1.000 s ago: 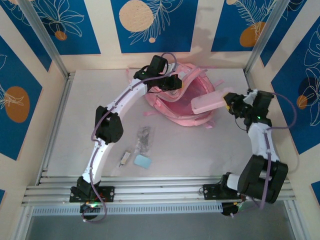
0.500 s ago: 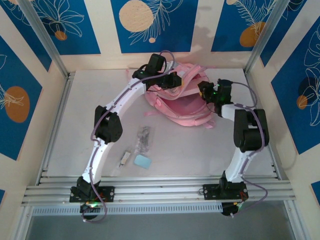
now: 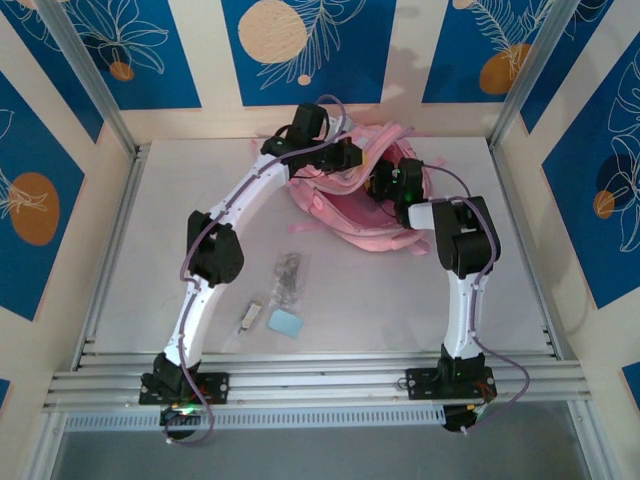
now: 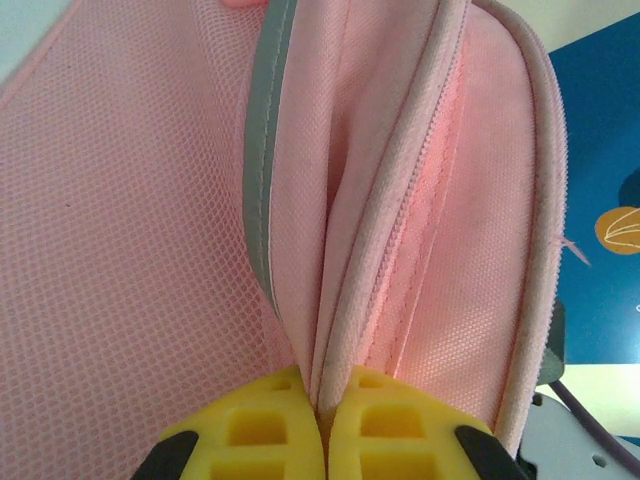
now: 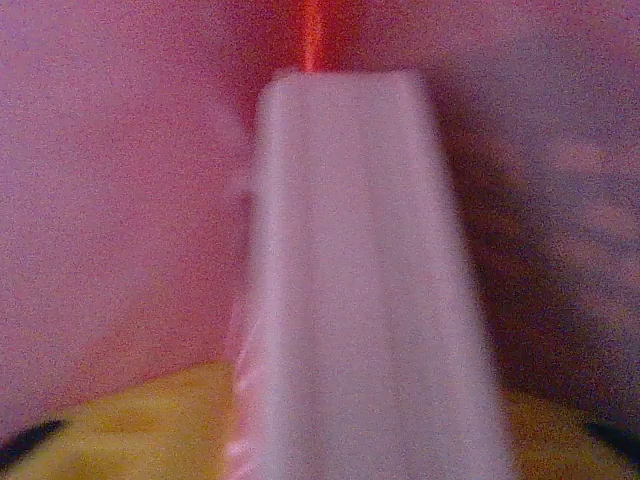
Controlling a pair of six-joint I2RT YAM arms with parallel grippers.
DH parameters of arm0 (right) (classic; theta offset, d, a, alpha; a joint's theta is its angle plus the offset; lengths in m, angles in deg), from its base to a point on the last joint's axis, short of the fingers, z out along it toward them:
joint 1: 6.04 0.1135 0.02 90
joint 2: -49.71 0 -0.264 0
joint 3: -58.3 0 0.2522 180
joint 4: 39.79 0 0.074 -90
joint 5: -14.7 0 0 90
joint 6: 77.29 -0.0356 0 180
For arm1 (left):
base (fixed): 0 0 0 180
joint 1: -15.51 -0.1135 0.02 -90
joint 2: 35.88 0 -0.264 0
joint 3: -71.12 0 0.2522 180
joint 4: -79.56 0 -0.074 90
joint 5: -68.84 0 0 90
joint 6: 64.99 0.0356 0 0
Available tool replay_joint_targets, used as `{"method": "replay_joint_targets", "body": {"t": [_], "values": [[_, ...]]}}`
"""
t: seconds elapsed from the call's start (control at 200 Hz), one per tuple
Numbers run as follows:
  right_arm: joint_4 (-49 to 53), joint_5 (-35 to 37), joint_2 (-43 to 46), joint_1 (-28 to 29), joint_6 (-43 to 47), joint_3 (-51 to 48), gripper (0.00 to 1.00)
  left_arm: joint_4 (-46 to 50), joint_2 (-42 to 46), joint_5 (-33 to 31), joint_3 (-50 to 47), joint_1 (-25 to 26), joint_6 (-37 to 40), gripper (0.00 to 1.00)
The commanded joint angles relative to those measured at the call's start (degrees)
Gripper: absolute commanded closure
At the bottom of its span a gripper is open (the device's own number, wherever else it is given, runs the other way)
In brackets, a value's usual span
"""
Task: Pack the student bag
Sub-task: Place the pencil case in the student bag, then close the student bag at the top-center of the table.
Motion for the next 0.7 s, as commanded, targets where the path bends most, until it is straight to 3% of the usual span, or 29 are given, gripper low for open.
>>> {"method": "replay_joint_targets", "body": {"t": [0.0,0.015,0.39,0.615,0.695], "values": [[13.35,-5.28,6.89,-0.82,3.17,-1.75,0.05,-4.29,2.5,0.37,3.27,-1.23,0.05,1.0],[15.45,-5.66,7.79,-0.92,4.0,-1.92,0.0,-4.25,2.49,0.21,3.27,-1.35,0.04,1.0],[56.35,-11.95,28.92,-5.49,27.28,-4.84,0.01,-0.89,2.67,-2.92,3.09,-1.23,3.3,1.0],[74.74,-5.32,40.05,-6.91,41.08,-5.24,0.01,6.9,4.57,-5.88,2.4,-0.18,9.27,1.0],[73.1,-9.25,42.25,-9.51,39.97,-7.61,0.01,8.19,7.37,-7.27,-1.74,-0.01,10.61,0.82]]}}
